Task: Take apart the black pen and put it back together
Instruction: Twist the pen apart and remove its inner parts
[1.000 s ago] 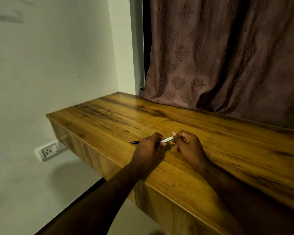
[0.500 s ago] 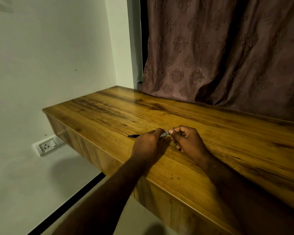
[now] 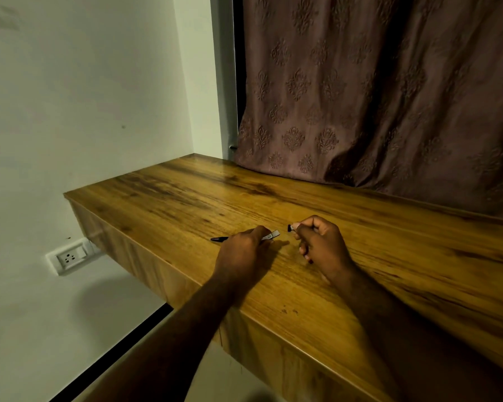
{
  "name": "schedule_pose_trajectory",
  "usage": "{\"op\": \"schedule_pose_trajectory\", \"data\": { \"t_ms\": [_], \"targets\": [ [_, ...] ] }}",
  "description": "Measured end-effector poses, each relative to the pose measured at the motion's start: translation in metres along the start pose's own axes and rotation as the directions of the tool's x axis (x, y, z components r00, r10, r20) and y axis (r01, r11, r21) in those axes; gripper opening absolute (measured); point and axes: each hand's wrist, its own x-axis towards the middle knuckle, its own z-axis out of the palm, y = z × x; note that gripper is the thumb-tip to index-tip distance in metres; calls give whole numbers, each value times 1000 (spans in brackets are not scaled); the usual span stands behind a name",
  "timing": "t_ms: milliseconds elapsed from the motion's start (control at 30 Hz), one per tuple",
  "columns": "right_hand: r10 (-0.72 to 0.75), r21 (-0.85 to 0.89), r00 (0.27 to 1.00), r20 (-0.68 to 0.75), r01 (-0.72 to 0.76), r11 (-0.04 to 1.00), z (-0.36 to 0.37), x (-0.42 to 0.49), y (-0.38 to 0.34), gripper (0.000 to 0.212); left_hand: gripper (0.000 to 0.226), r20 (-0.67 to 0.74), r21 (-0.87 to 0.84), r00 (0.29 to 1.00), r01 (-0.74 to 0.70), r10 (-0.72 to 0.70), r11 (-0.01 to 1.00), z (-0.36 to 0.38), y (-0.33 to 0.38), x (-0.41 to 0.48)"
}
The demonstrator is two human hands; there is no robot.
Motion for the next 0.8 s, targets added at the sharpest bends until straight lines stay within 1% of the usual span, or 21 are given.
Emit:
{"op": "schedule_pose_trajectory", "data": {
  "t_ms": [67, 133, 200, 267, 333, 400, 533, 567, 633, 700, 767, 800],
  "targets": [
    [18, 17, 1000, 1, -18, 1000, -2, 1, 0, 17, 40, -12, -36, 1000, -10, 9, 999, -1, 0, 0],
    [9, -49, 999, 45, -7, 999, -2, -1, 0, 14, 39, -15, -86, 1000, 4, -5, 996, -1, 0, 0],
    [-44, -218, 995, 92, 63, 974, -1, -3, 0, 10, 32, -39, -122, 999, 29, -34, 992, 0, -3, 1],
    [-97, -371, 983, 159, 151, 916, -1, -4, 1, 7, 31, -72, -162, 994, 71, -83, 984, 0, -5, 1],
    [-104, -406, 963, 248, 201, 891, -3, -6, 3, 11, 32, -88, -198, 987, 116, -136, 973, 1, -6, 1],
    [-99, -414, 942, 320, 234, 880, -4, -10, 3, 12, 29, -98, -206, 983, 131, -153, 970, 2, -6, 1],
    [-79, -510, 918, 388, 285, 811, -11, -11, -1, 14, 20, -72, -216, 984, 146, -165, 965, 2, -6, 1],
    [-64, -517, 916, 396, 280, 809, -13, -10, -2, 15, 20, -67, -220, 984, 148, -166, 964, 1, -6, 0],
    [-44, -517, 910, 413, 274, 811, -16, -8, -1, 17, 29, -71, -225, 987, 124, -143, 966, -1, -4, 0],
    [-29, -484, 921, 389, 231, 844, -17, -7, 0, 18, 33, -66, -234, 992, 92, -111, 968, -1, -4, 0],
    [-21, -379, 959, 282, 132, 916, -19, -3, 0, 15, 31, -56, -241, 995, 61, -77, 969, 0, -4, 1],
    [-5, -297, 977, 213, 69, 952, -20, -1, -1, 13, 32, -51, -242, 997, 45, -59, 969, 1, -5, 1]
  ]
}}
